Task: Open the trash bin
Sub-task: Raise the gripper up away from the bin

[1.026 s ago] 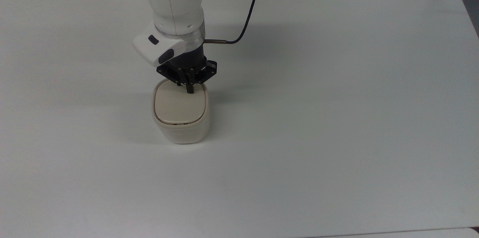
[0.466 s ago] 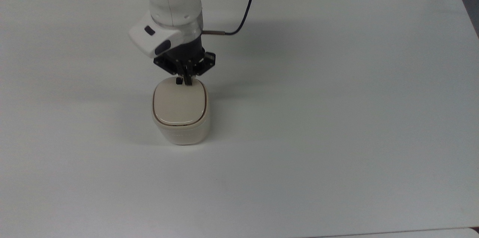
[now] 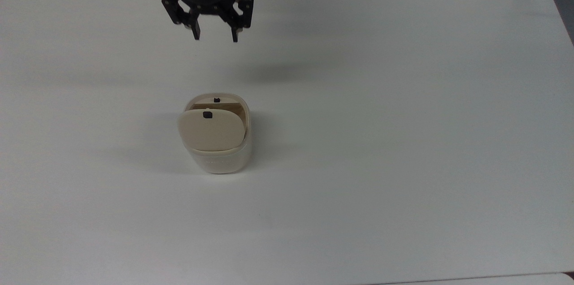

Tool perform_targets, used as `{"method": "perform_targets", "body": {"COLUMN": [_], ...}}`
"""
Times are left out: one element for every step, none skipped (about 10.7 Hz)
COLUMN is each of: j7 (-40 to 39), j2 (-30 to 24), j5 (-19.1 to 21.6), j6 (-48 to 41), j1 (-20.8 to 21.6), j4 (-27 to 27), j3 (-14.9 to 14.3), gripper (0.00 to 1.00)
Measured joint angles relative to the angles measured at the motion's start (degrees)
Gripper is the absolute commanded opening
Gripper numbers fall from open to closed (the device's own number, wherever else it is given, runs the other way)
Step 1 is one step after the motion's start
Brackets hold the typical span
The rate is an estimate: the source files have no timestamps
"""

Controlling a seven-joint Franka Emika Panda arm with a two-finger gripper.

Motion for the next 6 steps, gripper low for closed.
{"method": "perform_targets", "body": {"j7": [0.0, 0.1, 0.1, 0.2, 0.2, 0.2], "j2": [-1.5, -3.0, -4.5, -5.5, -6.1, -6.2], "j5": [0.0, 0.0, 0.0, -0.1, -0.1, -0.1], "j6": [-1.2, -2.4, -4.0, -5.2, -5.6, -5.6], "j1": [0.0, 0.0, 0.0, -0.3, -1.1, -1.8], "j4": [0.0, -0.1, -0.2, -0.3, -0.5, -0.6], "j3": [0.0, 0.0, 0.0, -0.1, -0.1, -0.1], "gripper": [1.00, 1.00, 1.00, 1.00, 1.00, 1.00]}}
